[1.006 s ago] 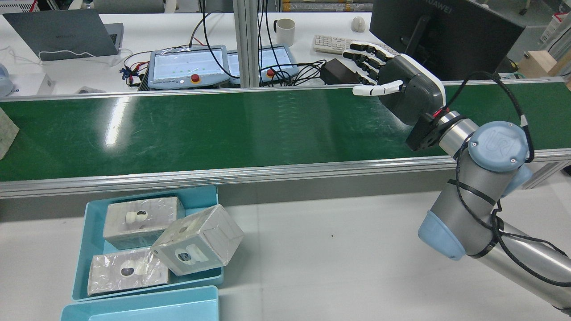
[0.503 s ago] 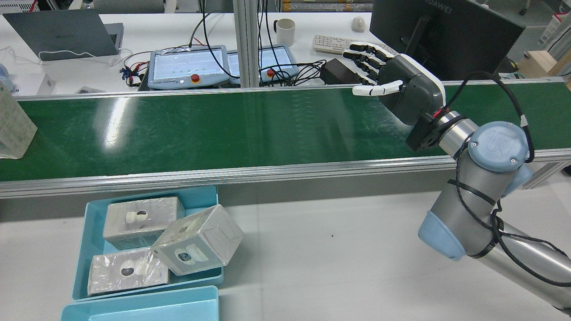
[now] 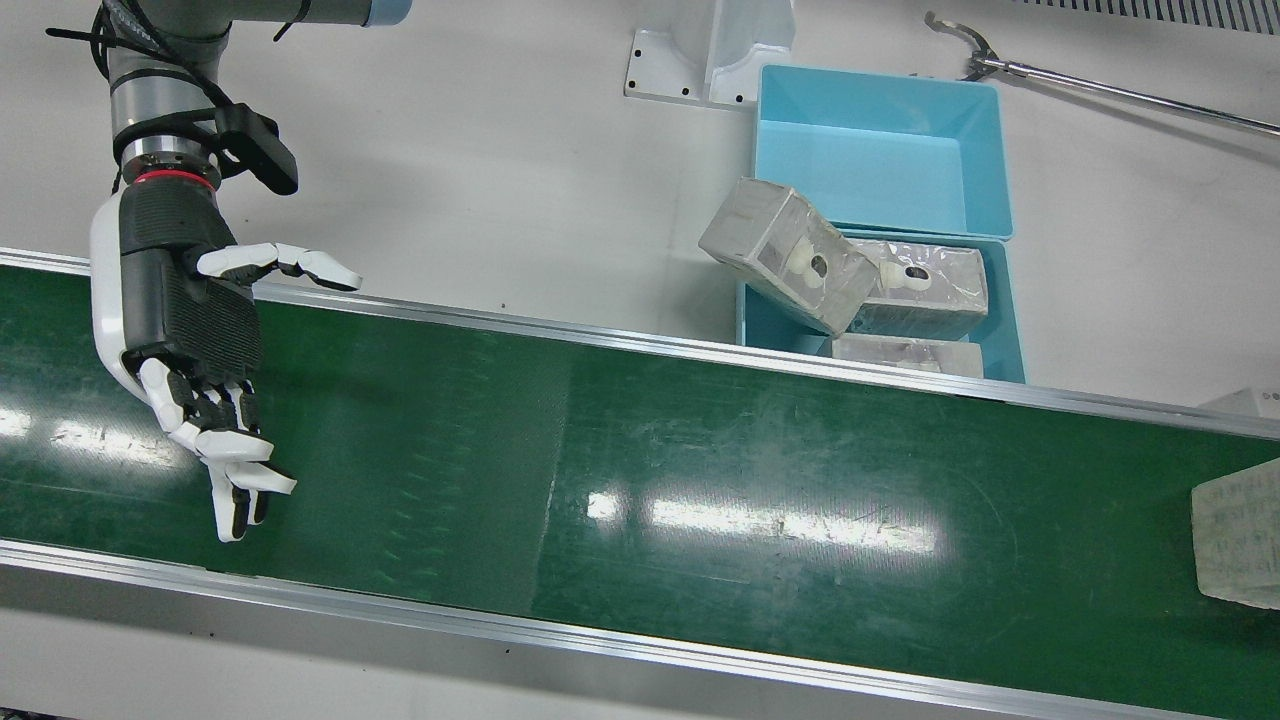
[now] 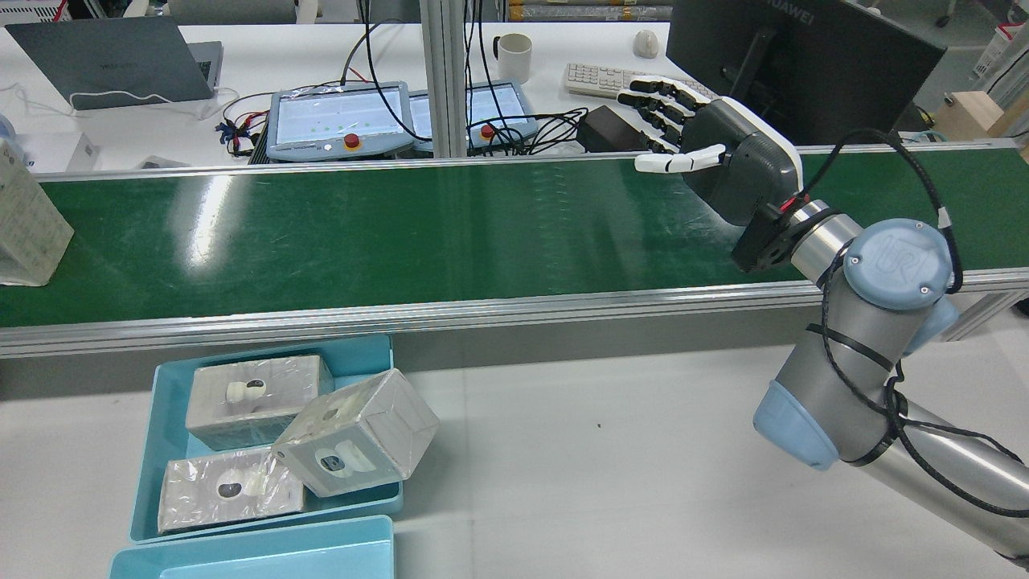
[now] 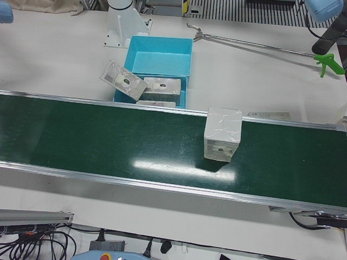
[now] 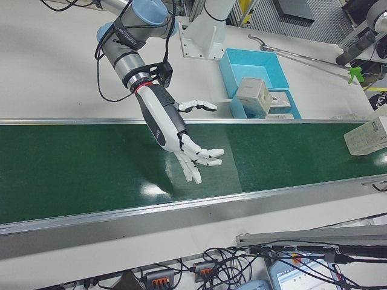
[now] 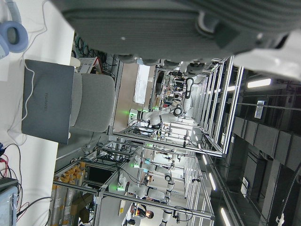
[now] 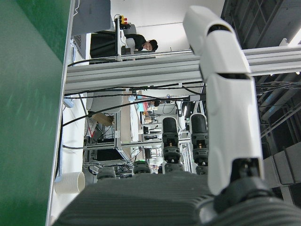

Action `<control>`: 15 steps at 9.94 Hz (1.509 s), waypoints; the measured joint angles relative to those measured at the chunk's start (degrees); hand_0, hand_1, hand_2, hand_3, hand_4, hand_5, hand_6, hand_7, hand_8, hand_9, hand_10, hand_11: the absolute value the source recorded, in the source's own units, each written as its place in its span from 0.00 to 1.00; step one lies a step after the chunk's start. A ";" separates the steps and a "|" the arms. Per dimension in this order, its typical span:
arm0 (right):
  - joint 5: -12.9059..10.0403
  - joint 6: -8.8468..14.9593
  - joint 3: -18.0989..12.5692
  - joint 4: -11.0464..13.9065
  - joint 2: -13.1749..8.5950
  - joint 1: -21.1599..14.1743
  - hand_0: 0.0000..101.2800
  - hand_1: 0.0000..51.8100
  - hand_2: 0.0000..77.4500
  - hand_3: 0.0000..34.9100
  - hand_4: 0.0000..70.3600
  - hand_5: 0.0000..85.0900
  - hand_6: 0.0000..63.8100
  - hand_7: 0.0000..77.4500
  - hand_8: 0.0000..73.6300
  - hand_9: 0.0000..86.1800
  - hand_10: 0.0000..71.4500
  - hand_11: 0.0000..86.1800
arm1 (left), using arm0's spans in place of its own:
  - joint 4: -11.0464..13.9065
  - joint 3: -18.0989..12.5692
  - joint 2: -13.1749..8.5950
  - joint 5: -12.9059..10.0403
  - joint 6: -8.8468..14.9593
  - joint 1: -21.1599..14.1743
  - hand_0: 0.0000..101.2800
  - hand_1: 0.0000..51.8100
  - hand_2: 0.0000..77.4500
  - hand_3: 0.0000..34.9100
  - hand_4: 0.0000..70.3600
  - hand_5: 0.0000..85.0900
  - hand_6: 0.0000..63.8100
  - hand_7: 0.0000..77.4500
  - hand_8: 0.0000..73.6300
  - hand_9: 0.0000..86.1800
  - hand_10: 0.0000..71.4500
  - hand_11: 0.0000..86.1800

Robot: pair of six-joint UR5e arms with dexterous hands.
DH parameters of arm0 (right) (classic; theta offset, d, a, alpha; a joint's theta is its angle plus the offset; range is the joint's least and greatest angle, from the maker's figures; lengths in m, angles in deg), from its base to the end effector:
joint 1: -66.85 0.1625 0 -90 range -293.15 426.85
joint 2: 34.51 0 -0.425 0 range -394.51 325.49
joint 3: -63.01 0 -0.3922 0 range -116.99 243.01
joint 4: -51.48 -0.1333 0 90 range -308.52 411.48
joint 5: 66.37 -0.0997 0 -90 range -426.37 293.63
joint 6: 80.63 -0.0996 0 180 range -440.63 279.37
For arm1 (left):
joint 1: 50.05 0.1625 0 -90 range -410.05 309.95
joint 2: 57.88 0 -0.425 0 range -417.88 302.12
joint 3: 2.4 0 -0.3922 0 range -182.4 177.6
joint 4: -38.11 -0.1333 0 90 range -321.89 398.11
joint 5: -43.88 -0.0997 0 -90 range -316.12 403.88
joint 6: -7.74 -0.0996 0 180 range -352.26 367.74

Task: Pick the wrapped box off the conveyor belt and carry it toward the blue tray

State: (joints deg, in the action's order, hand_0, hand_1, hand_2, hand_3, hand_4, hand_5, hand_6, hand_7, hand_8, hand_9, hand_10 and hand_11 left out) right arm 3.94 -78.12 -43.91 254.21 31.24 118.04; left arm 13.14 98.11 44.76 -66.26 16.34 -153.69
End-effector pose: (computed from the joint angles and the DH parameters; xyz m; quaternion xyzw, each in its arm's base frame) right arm -0.2399 -0.5645 0.3567 -0.1540 -0.7907 0.5880 0.0735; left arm -0.2245 -0.5052 0.5256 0.0953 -0.6899 0.7174 0.0170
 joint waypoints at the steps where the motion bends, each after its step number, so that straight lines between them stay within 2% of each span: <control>1: 0.00 0.16 0.12 -0.03 -0.13 -0.17 0.50 0.42 0.33 0.43 0.15 0.33 0.07 0.30 0.00 0.04 0.00 0.02 | 0.00 0.00 0.00 0.00 0.00 0.00 0.00 0.00 0.01 0.00 0.00 0.01 0.00 0.01 0.01 0.00 0.01 0.00; 2: -0.12 0.29 0.35 -0.05 -0.40 -0.36 0.50 0.42 0.33 0.43 0.15 0.33 0.07 0.30 0.00 0.04 0.00 0.02 | 0.00 0.00 0.00 0.00 0.00 0.00 0.00 0.00 0.01 0.00 0.00 0.01 0.00 0.01 0.01 0.00 0.01 0.00; 3: -0.67 0.35 0.77 -0.19 -0.81 -0.60 0.50 0.42 0.38 0.38 0.19 0.35 0.07 0.30 0.00 0.04 0.00 0.02 | 0.00 0.00 0.00 0.00 0.00 0.00 0.00 0.00 0.01 0.00 0.00 0.01 0.00 0.01 0.01 0.00 0.01 0.00; 5: -2.29 0.49 1.62 -0.94 -1.78 -1.49 0.49 0.42 0.38 0.22 0.19 0.36 0.09 0.32 0.00 0.06 0.00 0.02 | 0.00 0.00 0.00 0.00 0.00 0.00 0.00 0.00 0.01 0.00 0.00 0.01 0.00 0.01 0.01 0.00 0.00 0.01; 6: -3.19 0.64 2.22 -2.38 -2.05 -2.13 0.49 0.37 0.39 0.25 0.19 0.35 0.09 0.32 0.00 0.06 0.00 0.02 | 0.00 0.00 0.00 0.00 0.00 0.00 0.00 0.00 0.01 0.00 0.00 0.01 0.00 0.01 0.01 0.00 0.00 0.01; 7: -3.83 0.76 2.92 -4.28 -2.18 -2.60 0.48 0.36 0.37 0.16 0.19 0.35 0.09 0.32 0.00 0.06 0.00 0.02 | 0.00 0.00 0.00 0.00 0.00 0.00 0.00 0.00 0.01 0.00 0.00 0.01 0.00 0.01 0.01 0.00 0.01 0.01; 9: -4.33 0.91 3.68 -6.25 -2.26 -3.03 0.48 0.36 0.36 0.19 0.23 0.35 0.11 0.33 0.00 0.06 0.00 0.02 | 0.00 0.00 0.00 0.00 0.00 0.00 0.00 0.00 0.01 0.00 0.00 0.01 0.00 0.01 0.01 0.00 0.01 0.00; 12: -4.37 1.20 3.87 -6.63 -2.29 -3.35 0.49 0.38 0.34 0.18 0.24 0.36 0.11 0.34 0.00 0.07 0.00 0.02 | 0.00 0.00 0.00 0.00 0.00 0.00 0.00 0.00 0.01 0.00 0.00 0.01 0.00 0.01 0.01 0.00 0.01 0.00; 13: -4.33 1.36 3.89 -6.60 -2.29 -3.48 0.47 0.29 0.18 0.21 0.16 0.31 0.08 0.26 0.00 0.03 0.00 0.02 | 0.00 0.00 0.00 0.00 0.00 0.00 0.00 0.00 0.01 0.00 0.00 0.01 0.00 0.01 0.01 0.00 0.01 0.00; 14: -4.28 1.47 3.90 -6.58 -2.28 -3.60 0.47 0.35 0.22 0.23 0.16 0.31 0.05 0.26 0.00 0.03 0.00 0.02 | 0.00 0.00 0.00 0.00 0.00 0.00 0.00 0.00 0.01 0.00 0.00 0.01 0.00 0.01 0.01 0.00 0.01 0.00; 15: -4.23 1.51 3.89 -6.57 -2.22 -3.61 0.47 0.35 0.22 0.23 0.16 0.31 0.05 0.26 0.00 0.03 0.00 0.02 | 0.00 0.00 0.00 0.00 0.00 0.00 0.00 0.00 0.01 0.00 0.00 0.01 0.00 0.01 0.01 0.00 0.01 0.00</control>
State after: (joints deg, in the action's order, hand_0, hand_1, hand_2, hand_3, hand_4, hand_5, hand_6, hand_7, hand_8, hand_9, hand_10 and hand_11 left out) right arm -0.28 -76.62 -40.02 247.64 29.02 114.43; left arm 13.13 98.11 44.76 -66.26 16.34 -153.69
